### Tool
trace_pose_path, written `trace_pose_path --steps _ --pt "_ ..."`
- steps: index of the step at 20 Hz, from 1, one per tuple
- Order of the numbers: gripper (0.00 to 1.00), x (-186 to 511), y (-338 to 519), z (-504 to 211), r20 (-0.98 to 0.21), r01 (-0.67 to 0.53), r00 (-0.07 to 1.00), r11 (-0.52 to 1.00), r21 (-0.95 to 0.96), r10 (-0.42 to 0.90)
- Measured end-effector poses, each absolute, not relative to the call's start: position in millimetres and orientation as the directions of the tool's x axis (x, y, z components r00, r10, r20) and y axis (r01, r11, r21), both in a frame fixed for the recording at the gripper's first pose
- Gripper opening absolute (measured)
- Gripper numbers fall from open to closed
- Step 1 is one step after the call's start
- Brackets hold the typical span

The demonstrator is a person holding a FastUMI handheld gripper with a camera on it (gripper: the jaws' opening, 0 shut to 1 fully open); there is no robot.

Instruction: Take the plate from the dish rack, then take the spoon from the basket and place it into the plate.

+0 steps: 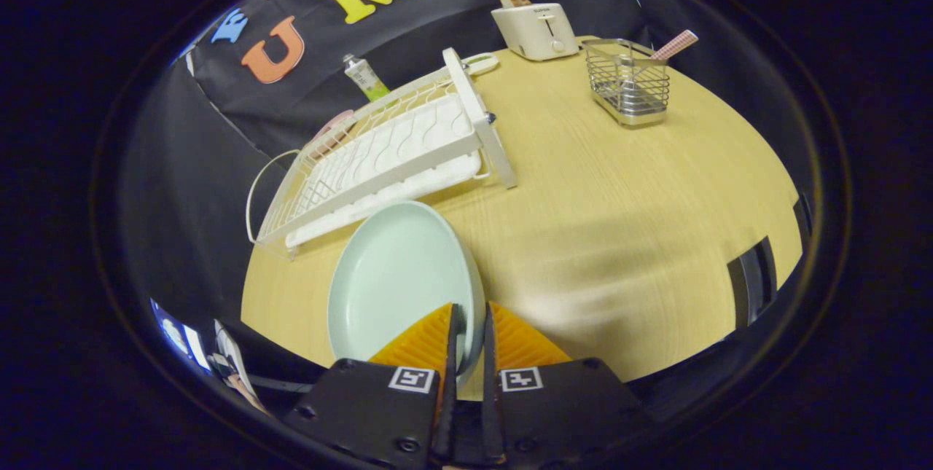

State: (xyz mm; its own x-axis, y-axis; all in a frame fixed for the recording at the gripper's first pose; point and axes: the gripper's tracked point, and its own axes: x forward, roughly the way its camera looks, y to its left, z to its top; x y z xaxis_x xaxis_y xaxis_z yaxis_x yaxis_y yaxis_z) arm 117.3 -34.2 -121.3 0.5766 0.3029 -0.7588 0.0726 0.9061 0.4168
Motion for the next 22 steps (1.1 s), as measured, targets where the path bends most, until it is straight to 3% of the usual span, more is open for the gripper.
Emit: trace_pose_path --steps 5,8,10,16,22 --pt "0.31 119.3 -41.3 -136.3 -0.774 0.045 0.588 0.946 0.322 0.236" --pt "0.34 131.1 -60.6 -120.9 -0.708 0.040 0.696 0.979 0.200 0.117" --pt "0.60 135.2 -76.5 -105.8 -0.635 0.047 0.772 0.993 0.110 0.034" --pt "1.00 153.4 -112.4 -83.9 -0.426 0.053 0.905 0.995 0.080 -0.014" --pt "1.00 165.5 -170.7 -53.4 -0.164 0.099 0.982 0.995 0.003 -0.097"
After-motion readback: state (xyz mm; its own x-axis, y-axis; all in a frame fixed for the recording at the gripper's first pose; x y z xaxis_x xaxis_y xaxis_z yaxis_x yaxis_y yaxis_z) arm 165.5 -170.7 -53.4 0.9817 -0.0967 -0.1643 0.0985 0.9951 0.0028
